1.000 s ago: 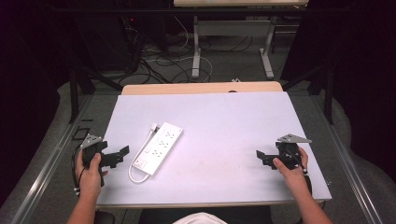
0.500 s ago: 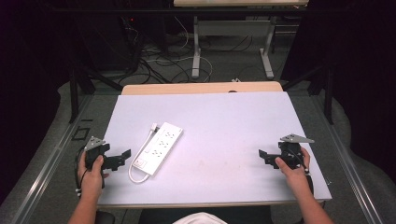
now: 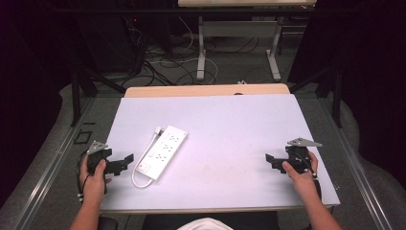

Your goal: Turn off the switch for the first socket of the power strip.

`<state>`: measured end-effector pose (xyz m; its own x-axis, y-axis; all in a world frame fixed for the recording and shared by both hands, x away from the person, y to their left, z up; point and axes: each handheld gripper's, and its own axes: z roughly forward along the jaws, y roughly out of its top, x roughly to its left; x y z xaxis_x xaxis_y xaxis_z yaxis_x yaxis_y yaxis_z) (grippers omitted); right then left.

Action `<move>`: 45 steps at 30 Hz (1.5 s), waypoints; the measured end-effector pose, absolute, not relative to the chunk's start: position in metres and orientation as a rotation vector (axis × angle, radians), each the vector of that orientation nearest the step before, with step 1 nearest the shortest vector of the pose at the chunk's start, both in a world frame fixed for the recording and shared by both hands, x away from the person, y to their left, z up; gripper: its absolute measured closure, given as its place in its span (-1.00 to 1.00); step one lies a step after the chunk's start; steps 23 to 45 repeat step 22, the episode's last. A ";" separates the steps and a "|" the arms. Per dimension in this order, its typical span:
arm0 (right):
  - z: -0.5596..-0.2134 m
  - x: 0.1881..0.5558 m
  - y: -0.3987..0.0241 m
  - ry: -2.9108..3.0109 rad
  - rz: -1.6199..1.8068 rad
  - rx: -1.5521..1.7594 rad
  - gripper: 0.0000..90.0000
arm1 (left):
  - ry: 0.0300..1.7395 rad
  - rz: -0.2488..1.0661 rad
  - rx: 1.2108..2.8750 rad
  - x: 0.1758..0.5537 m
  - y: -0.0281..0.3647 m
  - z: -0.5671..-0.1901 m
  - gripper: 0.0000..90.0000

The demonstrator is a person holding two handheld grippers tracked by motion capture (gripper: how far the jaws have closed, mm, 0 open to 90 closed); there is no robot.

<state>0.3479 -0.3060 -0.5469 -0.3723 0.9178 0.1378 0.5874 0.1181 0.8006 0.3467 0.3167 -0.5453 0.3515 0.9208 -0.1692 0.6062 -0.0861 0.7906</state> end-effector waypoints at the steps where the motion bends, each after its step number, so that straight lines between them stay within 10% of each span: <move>1: -0.547 0.348 -0.306 2.011 1.143 1.461 -0.86 | 1.354 0.477 1.794 0.347 0.317 -0.545 -0.99; 45: -0.549 0.349 -0.307 2.012 1.134 1.472 -0.86 | 1.362 0.479 1.798 0.349 0.316 -0.547 -0.99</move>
